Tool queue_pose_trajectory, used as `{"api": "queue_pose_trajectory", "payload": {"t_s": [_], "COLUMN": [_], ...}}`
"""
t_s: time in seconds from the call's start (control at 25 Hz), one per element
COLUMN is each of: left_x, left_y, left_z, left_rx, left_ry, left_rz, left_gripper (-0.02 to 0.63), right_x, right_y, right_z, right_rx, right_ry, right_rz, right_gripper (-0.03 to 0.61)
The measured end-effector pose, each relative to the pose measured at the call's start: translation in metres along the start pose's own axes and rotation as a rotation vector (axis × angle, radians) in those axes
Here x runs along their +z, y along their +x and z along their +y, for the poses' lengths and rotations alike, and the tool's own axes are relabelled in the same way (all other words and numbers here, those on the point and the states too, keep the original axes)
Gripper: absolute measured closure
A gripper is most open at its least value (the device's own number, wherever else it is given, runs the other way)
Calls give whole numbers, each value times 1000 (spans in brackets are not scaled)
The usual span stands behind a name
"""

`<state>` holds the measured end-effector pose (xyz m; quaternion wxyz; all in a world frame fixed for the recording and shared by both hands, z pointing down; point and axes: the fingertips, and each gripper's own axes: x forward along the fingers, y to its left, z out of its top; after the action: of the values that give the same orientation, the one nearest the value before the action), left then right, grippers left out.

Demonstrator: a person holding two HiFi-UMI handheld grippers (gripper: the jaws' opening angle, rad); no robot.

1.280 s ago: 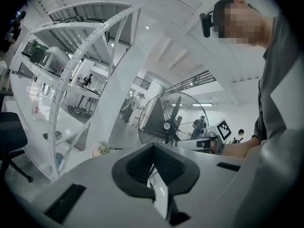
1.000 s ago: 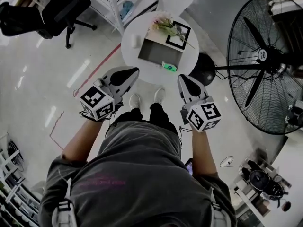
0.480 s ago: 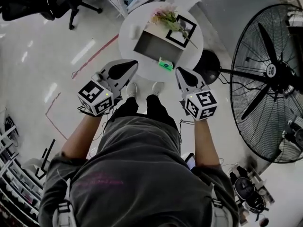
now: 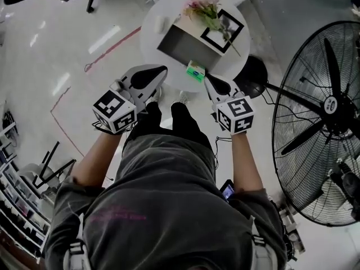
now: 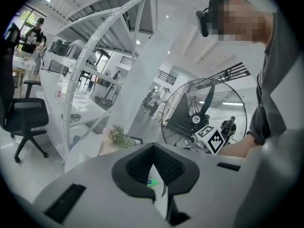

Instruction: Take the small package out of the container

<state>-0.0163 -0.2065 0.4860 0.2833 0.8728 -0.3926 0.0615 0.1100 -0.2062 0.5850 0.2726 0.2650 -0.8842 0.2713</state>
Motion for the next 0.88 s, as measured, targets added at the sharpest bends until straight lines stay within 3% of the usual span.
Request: {"api": "queue_pose_trajectory", "payload": {"t_s": [0.24,0.44,0.88], "left_x": [-21,-30,-54], "left_y": [9,12,8], "left_z": [4,4,7], "left_rx": [31,45,74], "left_ry": [-34,-47,-81], "left_rz": [17,20,29], "left_gripper": [598,598,598], "right_x": [-16,-28,-63], "right_y": [17,25,47], "right_z": [-7,-6,-1], "right_rx": [64,103,124], "right_ry": [-15,-69,-341], "right_rz": [38,81,214], "right_gripper": [546,477,373]}}
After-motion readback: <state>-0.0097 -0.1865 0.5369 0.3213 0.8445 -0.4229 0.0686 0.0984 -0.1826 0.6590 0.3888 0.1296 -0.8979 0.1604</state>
